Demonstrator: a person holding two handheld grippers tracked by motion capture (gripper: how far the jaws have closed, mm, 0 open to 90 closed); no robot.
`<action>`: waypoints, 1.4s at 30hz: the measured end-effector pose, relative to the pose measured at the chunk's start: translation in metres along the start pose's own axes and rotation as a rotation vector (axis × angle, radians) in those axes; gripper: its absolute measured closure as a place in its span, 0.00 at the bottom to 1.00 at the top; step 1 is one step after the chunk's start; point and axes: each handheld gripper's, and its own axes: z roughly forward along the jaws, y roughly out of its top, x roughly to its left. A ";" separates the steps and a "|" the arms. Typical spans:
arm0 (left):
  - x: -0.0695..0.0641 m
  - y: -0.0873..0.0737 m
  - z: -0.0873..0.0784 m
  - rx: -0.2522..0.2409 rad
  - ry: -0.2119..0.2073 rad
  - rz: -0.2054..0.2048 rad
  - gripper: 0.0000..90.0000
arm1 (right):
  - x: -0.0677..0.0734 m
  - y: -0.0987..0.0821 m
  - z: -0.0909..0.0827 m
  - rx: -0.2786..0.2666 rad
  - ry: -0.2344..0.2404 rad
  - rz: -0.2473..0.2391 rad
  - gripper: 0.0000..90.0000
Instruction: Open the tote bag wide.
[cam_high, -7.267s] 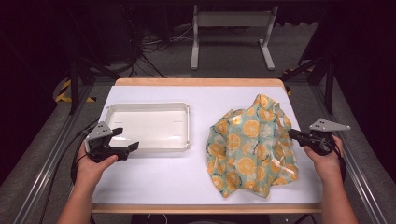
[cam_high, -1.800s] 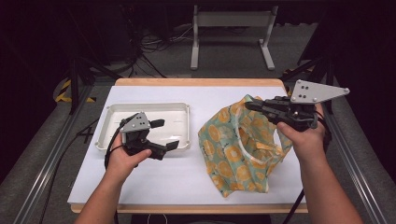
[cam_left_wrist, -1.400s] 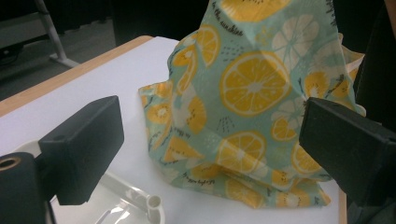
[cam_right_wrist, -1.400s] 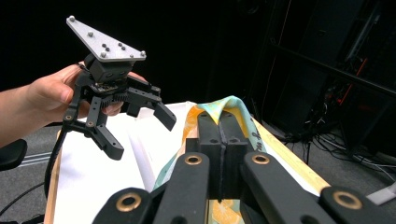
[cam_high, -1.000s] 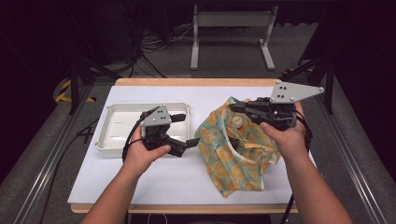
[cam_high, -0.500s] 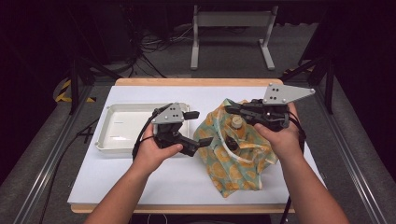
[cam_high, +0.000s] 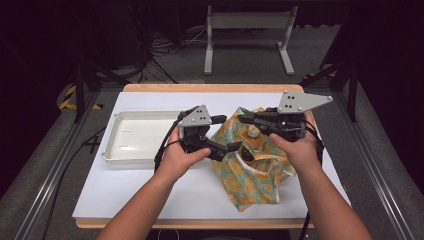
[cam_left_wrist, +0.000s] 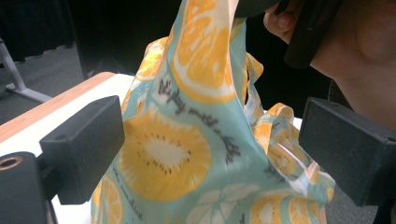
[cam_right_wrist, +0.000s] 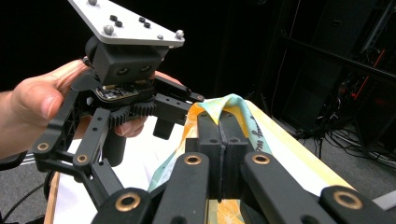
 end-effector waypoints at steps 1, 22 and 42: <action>0.000 0.000 0.001 0.001 -0.003 0.001 0.09 | 0.000 0.000 0.001 0.002 0.002 0.000 1.00; 0.003 -0.001 0.010 0.027 -0.025 0.020 0.62 | 0.002 -0.002 0.004 0.000 0.015 0.000 1.00; 0.010 -0.001 0.004 0.013 0.000 -0.018 0.97 | 0.001 -0.014 -0.028 -0.035 -0.016 0.026 0.62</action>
